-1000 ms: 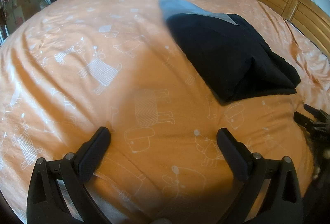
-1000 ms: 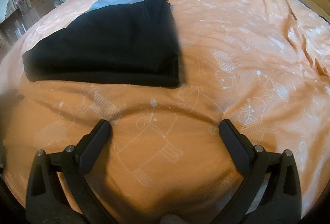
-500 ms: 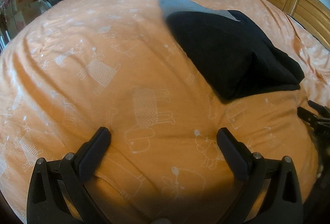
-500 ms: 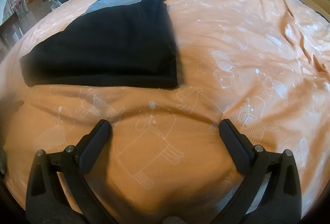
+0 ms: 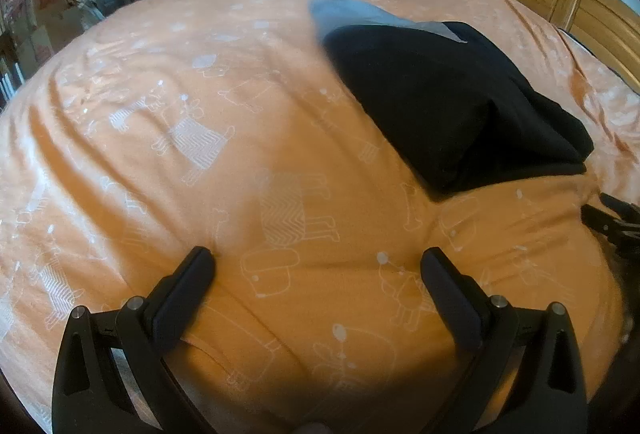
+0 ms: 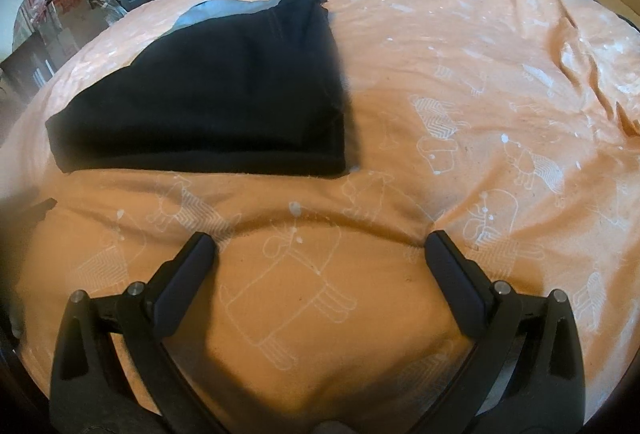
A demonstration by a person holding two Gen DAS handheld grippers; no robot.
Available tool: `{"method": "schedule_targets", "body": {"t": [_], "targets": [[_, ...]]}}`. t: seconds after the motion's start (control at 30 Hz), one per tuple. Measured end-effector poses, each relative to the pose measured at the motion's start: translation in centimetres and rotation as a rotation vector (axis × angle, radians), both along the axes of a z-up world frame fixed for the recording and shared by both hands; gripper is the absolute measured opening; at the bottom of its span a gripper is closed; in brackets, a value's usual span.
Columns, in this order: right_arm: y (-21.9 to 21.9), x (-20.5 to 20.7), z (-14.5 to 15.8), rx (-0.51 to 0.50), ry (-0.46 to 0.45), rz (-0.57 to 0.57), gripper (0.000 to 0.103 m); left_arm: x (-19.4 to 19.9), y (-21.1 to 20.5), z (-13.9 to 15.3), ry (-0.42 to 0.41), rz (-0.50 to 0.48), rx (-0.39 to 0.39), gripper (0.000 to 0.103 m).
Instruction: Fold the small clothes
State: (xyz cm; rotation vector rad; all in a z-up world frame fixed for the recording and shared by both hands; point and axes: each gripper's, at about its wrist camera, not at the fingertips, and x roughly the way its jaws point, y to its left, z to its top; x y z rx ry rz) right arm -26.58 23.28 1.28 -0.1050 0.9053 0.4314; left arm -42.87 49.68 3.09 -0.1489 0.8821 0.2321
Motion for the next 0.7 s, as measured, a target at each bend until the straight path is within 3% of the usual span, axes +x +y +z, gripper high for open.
{"method": "schedule_targets", "body": {"t": [0.17,0.3,0.4,0.47,0.53,0.6,0.67,0.7], "targets": [[1.3,-0.1,1.9,-0.109,0.004,0.051,0.103,0.3,0.9,1.4,0.055,-0.016,-0.058,0.103],[1.5,-1.4,6.8,-0.050,-0.079,0.074,0.103,-0.1,2.4,5.8,0.044,0.043,-0.088,0.080],[1.6,-3.3,13.0,0.034,-0.189,0.065,0.103,-1.6,2.3,12.5,-0.096,0.073,0.000,0.080],[1.5,-5.2,17.5,0.086,-0.277,0.061,0.103,-4.0,0.9,19.0,-0.261,0.097,0.150,0.083],[1.3,-7.7,22.0,0.123,-0.400,0.037,0.103,-6.6,-0.9,23.8,-0.411,0.113,0.285,0.103],[1.1,-9.9,24.6,0.133,-0.494,0.002,0.103,-9.3,-2.6,27.1,-0.550,0.143,0.354,0.103],[2.1,-9.8,25.1,0.127,-0.431,0.031,0.103,-10.4,-3.2,27.8,-0.583,0.161,0.318,0.103],[2.7,-9.4,24.9,0.114,-0.392,0.052,0.103,-10.1,-3.3,27.9,-0.543,0.136,0.251,0.103]]}}
